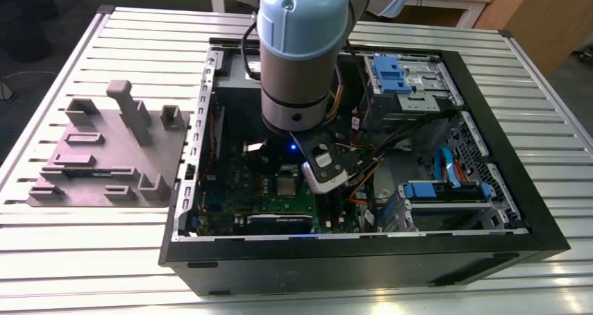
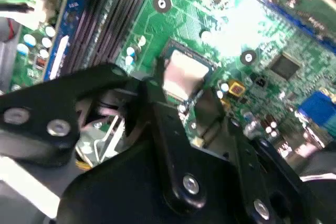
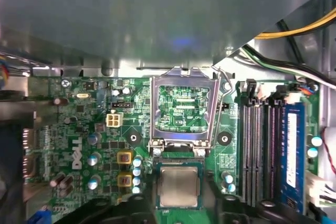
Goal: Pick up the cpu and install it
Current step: 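Place the cpu into insertion slot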
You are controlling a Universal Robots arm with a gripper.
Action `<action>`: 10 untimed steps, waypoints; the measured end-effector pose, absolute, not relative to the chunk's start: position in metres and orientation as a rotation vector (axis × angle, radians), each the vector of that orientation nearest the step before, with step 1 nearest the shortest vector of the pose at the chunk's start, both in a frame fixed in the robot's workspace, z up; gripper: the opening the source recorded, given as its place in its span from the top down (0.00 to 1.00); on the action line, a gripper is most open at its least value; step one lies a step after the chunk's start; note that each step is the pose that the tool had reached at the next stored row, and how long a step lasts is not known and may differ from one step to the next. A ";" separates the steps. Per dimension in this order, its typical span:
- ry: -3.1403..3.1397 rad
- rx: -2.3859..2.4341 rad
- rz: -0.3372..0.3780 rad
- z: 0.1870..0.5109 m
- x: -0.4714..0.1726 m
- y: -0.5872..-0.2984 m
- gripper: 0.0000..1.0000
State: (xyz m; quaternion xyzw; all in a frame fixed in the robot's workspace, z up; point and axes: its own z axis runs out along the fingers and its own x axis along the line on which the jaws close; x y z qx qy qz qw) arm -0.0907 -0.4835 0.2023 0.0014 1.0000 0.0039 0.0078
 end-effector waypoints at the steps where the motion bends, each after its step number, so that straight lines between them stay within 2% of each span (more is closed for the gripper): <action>1: 3.126 0.004 0.012 0.204 -0.091 -0.483 0.53; 2: 3.126 0.004 0.012 0.207 -0.091 -0.483 0.60; 3: 3.126 0.004 0.012 0.208 -0.091 -0.483 0.60; 5: 3.127 0.004 0.012 0.211 -0.091 -0.483 0.71; 6: 3.127 0.004 0.013 0.211 -0.091 -0.483 0.71; 8: 3.127 0.004 0.013 0.211 -0.091 -0.483 0.83; 9: 3.127 0.004 0.012 0.211 -0.091 -0.483 0.83; 10: 3.128 0.004 0.012 0.211 -0.091 -0.483 0.89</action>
